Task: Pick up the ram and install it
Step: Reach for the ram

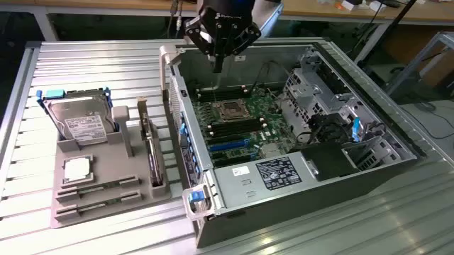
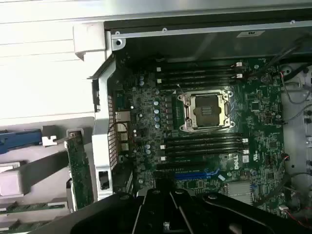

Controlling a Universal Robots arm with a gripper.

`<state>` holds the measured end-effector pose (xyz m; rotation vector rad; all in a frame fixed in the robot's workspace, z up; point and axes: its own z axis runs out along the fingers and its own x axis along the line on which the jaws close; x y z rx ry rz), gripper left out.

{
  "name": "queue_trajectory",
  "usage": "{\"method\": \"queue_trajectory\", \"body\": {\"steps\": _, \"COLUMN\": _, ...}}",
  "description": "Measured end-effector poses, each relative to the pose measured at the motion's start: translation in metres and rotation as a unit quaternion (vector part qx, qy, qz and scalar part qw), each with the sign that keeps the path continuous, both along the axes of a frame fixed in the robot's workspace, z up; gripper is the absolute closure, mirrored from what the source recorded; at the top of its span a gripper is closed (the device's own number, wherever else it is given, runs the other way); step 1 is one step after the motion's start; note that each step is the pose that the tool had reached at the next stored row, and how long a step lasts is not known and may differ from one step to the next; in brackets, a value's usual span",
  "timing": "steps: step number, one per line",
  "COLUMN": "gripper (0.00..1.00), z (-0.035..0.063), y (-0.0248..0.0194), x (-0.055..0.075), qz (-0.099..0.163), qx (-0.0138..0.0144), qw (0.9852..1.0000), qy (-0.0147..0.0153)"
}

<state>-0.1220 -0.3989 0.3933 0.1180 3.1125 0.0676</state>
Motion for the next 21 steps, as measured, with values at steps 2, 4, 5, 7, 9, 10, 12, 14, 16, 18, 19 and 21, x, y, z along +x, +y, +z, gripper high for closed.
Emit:
{"method": "queue_trajectory", "body": {"steps": 2, "gripper": 0.89, "z": 0.0000, "y": -0.0007, "x": -0.031, "qz": 0.000, "qx": 0.0000, "qw": 1.0000, "qy": 0.0000}}
{"method": "queue_trajectory", "body": {"steps": 4, "gripper": 0.89, "z": 0.0000, "y": -0.0009, "x": -0.042, "qz": 0.000, "qx": 0.0000, "qw": 1.0000, "qy": 0.0000}}
{"method": "queue_trajectory", "body": {"steps": 5, "gripper": 0.89, "z": -0.0001, "y": -0.0012, "x": -0.050, "qz": 0.000, "qx": 0.0000, "qw": 1.0000, "qy": 0.0000}}
{"method": "queue_trajectory", "body": {"steps": 7, "gripper": 0.89, "z": -0.0003, "y": -0.0021, "x": -0.067, "qz": 0.000, "qx": 0.0000, "qw": 1.0000, "qy": 0.0000}}
{"method": "queue_trajectory", "body": {"steps": 9, "gripper": 0.89, "z": -0.0003, "y": -0.0027, "x": -0.078, "qz": 0.000, "qx": 0.0000, "qw": 1.0000, "qy": 0.0000}}
{"method": "queue_trajectory", "body": {"steps": 10, "gripper": 0.89, "z": -0.0004, "y": -0.0029, "x": -0.085, "qz": 0.000, "qx": 0.0000, "qw": 1.0000, "qy": 0.0000}}
{"method": "queue_trajectory", "body": {"steps": 12, "gripper": 0.89, "z": -0.0005, "y": -0.0033, "x": -0.094, "qz": 0.000, "qx": 0.0000, "qw": 1.0000, "qy": 0.0000}}
{"method": "queue_trajectory", "body": {"steps": 14, "gripper": 0.89, "z": -0.0007, "y": -0.0044, "x": -0.118, "qz": 0.000, "qx": 0.0000, "qw": 1.0000, "qy": -0.0001}}
{"method": "queue_trajectory", "body": {"steps": 16, "gripper": 0.89, "z": -0.0009, "y": -0.0054, "x": -0.140, "qz": 0.000, "qx": 0.0000, "qw": 1.0000, "qy": 0.0000}}
{"method": "queue_trajectory", "body": {"steps": 18, "gripper": 0.89, "z": -0.0009, "y": -0.0081, "x": -0.156, "qz": 0.000, "qx": 0.0000, "qw": 1.0000, "qy": 0.0000}}
{"method": "queue_trajectory", "body": {"steps": 19, "gripper": 0.89, "z": -0.0010, "y": -0.0094, "x": -0.162, "qz": 0.000, "qx": 0.0000, "qw": 1.0000, "qy": -0.0001}}
{"method": "queue_trajectory", "body": {"steps": 21, "gripper": 0.89, "z": -0.0009, "y": -0.0123, "x": -0.175, "qz": 0.000, "qx": 0.0000, "qw": 1.0000, "qy": 0.0000}}
